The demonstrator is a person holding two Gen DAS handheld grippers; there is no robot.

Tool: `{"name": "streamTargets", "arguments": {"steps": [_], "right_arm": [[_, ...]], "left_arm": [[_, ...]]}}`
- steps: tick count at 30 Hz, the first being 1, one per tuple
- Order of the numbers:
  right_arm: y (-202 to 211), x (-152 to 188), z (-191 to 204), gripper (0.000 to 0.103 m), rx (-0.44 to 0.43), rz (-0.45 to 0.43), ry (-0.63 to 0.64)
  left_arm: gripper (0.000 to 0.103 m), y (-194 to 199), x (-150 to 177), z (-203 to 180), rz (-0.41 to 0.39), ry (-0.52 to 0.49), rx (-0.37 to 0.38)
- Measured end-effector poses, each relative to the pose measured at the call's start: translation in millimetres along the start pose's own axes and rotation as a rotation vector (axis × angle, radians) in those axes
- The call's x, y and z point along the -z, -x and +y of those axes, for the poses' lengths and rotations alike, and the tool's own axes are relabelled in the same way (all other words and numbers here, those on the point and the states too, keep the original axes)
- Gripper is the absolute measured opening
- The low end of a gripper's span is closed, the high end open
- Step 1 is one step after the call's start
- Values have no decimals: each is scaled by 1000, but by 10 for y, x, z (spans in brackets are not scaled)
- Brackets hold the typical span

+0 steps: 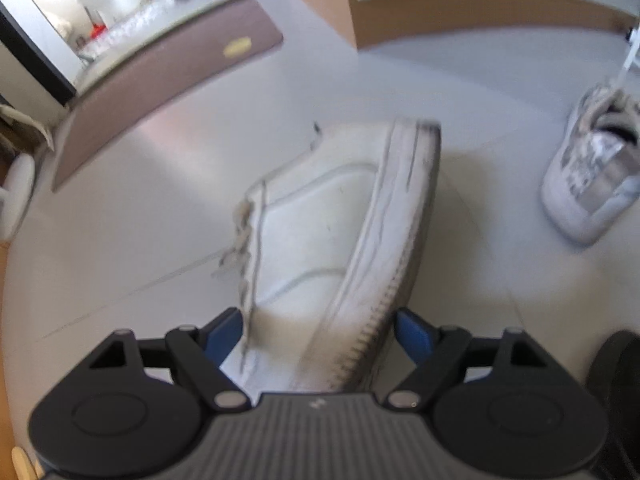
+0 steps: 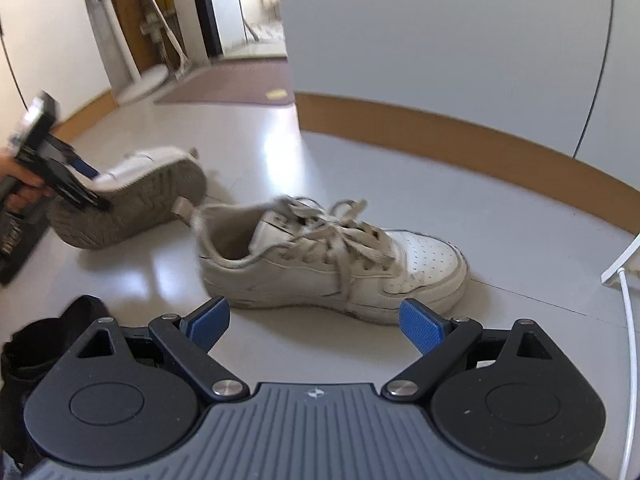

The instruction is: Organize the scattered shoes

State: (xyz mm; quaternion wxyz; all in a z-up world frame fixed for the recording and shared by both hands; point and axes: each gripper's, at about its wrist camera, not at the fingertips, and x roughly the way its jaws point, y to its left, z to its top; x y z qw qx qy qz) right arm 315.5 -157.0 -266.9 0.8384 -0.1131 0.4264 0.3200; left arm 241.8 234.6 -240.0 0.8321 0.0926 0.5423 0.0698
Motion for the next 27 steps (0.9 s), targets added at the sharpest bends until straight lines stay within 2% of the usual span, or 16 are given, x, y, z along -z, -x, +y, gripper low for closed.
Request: {"name": "streamTargets", "arguments": {"steps": [3,7,9,11,15,19,23,27], "right_arm": [[-152,-77,-59,95,14,13,33],[-377,-181,-91,95,-27,58,60],[-492,-207,-59,95,-61,98,92],[-555,-227,-18,95,-55,114,123],[-676,-253,86,95,-31,113,219],[-750,-285,124,95,-9,96,275],[-851,-298,141,95,-49,96,308],[-913,-287,190,86,-48,111,316]], "left_arm": [[85,-48,4,181,-28,66,14],[86,-201,86,505,-72,158,31],[86,61,230,389,-88,233,45],[88,304,363,257,-108,292,58],[89,267,408,354,-147,363,56],[89,322,542,362,-173,433,89],[90,408,726,228,-215,452,123],[90,416,927,150,-207,511,157]]}}
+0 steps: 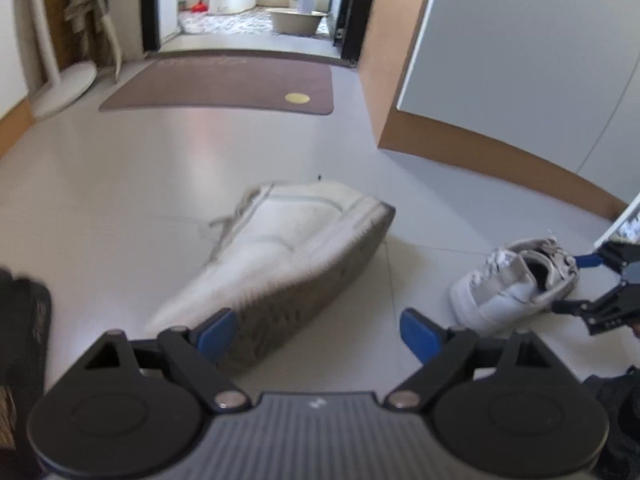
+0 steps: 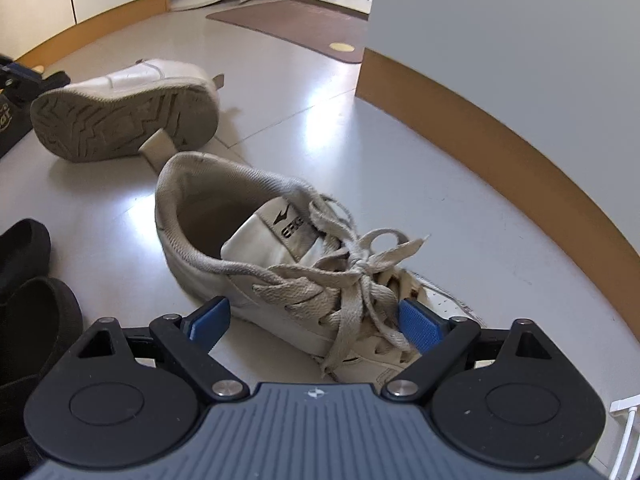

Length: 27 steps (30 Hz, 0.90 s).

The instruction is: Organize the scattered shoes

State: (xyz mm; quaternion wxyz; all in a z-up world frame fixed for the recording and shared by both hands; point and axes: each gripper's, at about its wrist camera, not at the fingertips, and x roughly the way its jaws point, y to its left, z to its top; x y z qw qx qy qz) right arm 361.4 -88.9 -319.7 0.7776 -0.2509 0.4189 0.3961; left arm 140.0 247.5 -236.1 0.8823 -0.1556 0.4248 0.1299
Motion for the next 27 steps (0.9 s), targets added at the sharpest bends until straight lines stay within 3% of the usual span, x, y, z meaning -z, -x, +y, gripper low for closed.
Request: {"name": "streamTargets", "arguments": {"steps": [9,14,16,17,19,20,21,23,27], "right_arm": [[69,-87,64,44,-7,29,-59],[95,-142,76,32,-64,41,-112],[123,-182,62,31,-122,39,-150],[139,-192,61,32,-140,39,-157],[171,-221,85,53,-128,39,-132],[183,-228,103,80,-98,38,-115],[194,-235,121,98,-68,37,-98],[211,-224,137,100,-35,23,-86],[12,-192,130,100,-27,85,-122]], "left_arm": [[90,-126,61,180,25,95,-21],[90,-173,80,70,38,55,-5],[90,-194,89,35,43,42,-2],[90,-204,88,36,44,42,-1],[90,-215,89,37,44,43,-1],[90,-218,92,41,43,44,-1],[90,-220,95,44,42,44,-2],[90,-225,105,53,42,48,-3],[90,-241,121,58,48,52,-3]]}}
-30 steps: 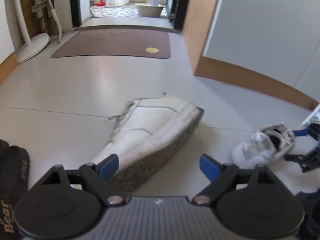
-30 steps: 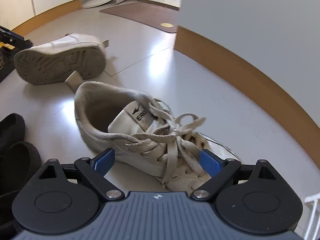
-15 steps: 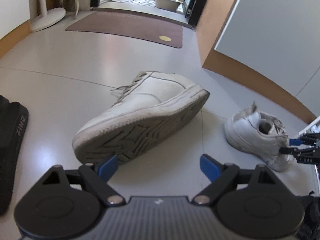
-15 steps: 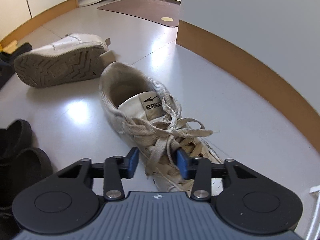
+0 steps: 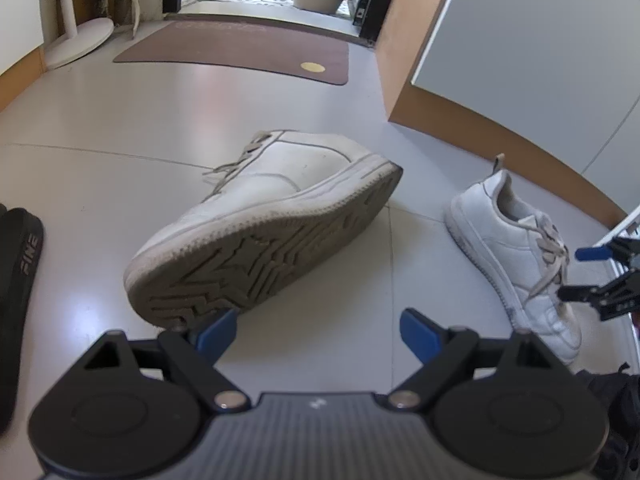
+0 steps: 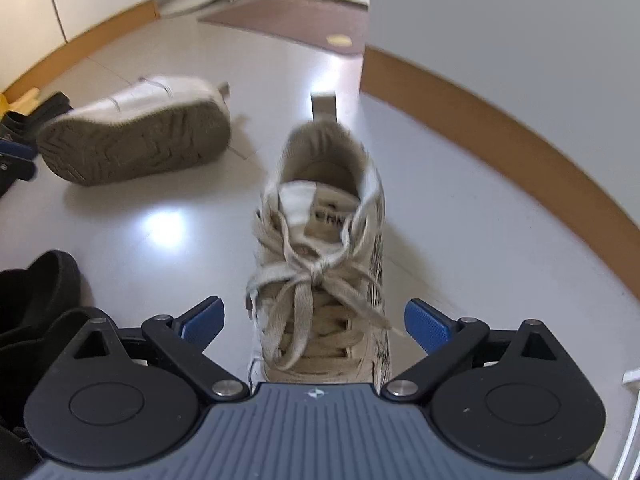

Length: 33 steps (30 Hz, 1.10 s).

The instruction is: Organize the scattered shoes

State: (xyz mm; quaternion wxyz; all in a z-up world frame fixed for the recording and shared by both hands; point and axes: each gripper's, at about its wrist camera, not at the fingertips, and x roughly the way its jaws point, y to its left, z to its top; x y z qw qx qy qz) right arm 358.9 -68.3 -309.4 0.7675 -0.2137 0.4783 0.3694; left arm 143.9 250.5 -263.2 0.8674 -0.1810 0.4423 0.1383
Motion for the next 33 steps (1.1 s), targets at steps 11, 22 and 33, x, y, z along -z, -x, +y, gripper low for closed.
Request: {"name": "streamTargets", "arguments": {"steps": [11,22,33], "right_arm": [[-312,-131,-162,85,33,128,-336],[-346,-199,46,83,186,203,-520],[-94,-176,171,84,228,238,-610]], "left_arm": [[90,40,63,99,-3,33,-16],[90,188,99,157,-68,84,1],[91,266,130,574,-105,203,-29]]}}
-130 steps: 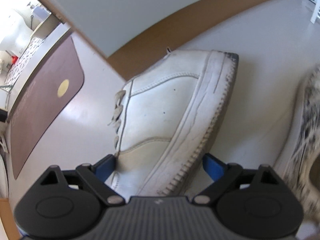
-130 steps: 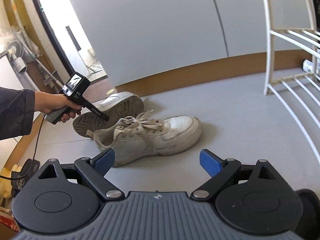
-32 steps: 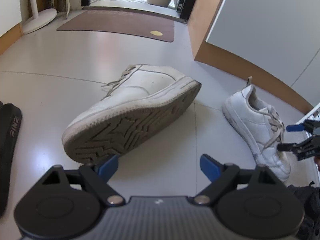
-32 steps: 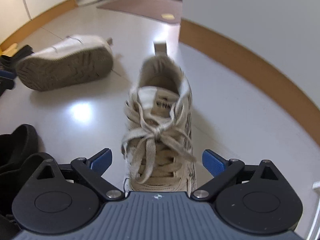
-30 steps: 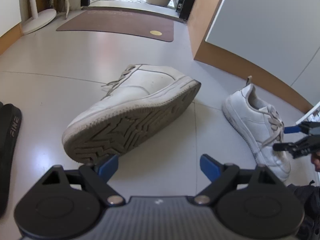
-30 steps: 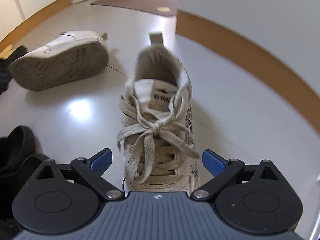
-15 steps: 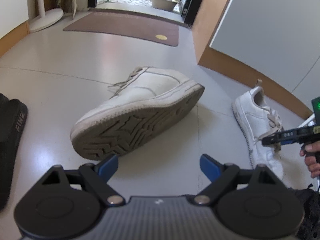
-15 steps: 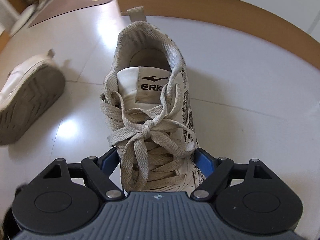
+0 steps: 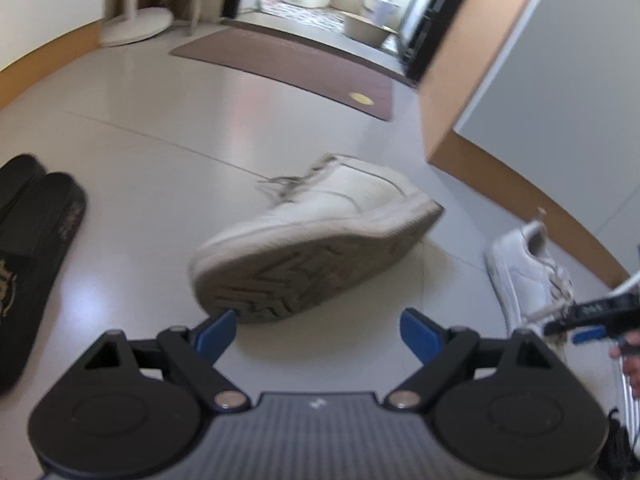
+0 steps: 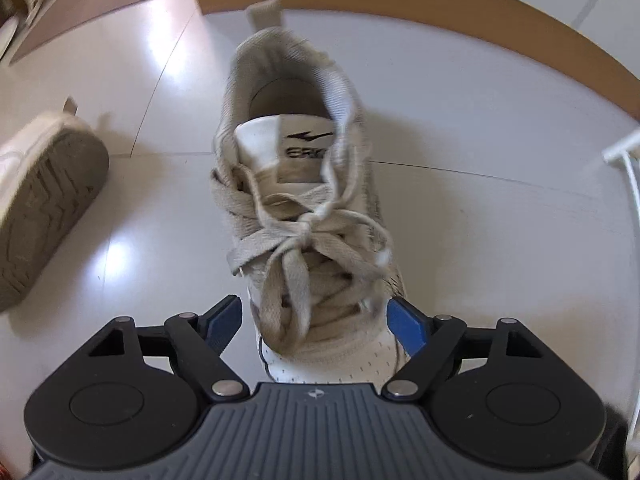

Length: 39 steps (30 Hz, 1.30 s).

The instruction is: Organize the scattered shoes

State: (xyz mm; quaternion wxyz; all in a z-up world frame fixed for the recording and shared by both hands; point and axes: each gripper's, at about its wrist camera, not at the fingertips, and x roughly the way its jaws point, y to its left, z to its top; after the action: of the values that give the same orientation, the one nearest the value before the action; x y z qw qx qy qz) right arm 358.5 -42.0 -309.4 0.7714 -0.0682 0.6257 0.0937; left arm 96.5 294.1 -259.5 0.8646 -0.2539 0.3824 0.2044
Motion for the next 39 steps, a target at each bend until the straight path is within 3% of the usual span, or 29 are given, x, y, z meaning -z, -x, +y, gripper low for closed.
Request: {"name": "streamTargets", "arguments": {"steps": [2,5,9,15,27,32,39], "right_arm": [[158,62,22,84,-1,-31,-33],[436,194,185,84,-14,-75,18],[909,378,315,84,-90,-129,14],[1282,435,421,84,-98,-171,78],[1364,558,668,84,-162,-155,101],[1374,562,761,84,-193,-156,91],[1355,611,894,84,-191,-156,126]], "left_arm": [[91,21,-42,108,-22,20,-25],[91,25,-127,218,-44,34,-45],[91,-36,-300,340,-64,63,-64],[92,-250,-534,299,-67,14,-52],[92,-489,-551,210,-31,-51,-47],[83,-540,-495,225,-38,-24,-52],[83,-601,-480,263,-25,9,-15]]}}
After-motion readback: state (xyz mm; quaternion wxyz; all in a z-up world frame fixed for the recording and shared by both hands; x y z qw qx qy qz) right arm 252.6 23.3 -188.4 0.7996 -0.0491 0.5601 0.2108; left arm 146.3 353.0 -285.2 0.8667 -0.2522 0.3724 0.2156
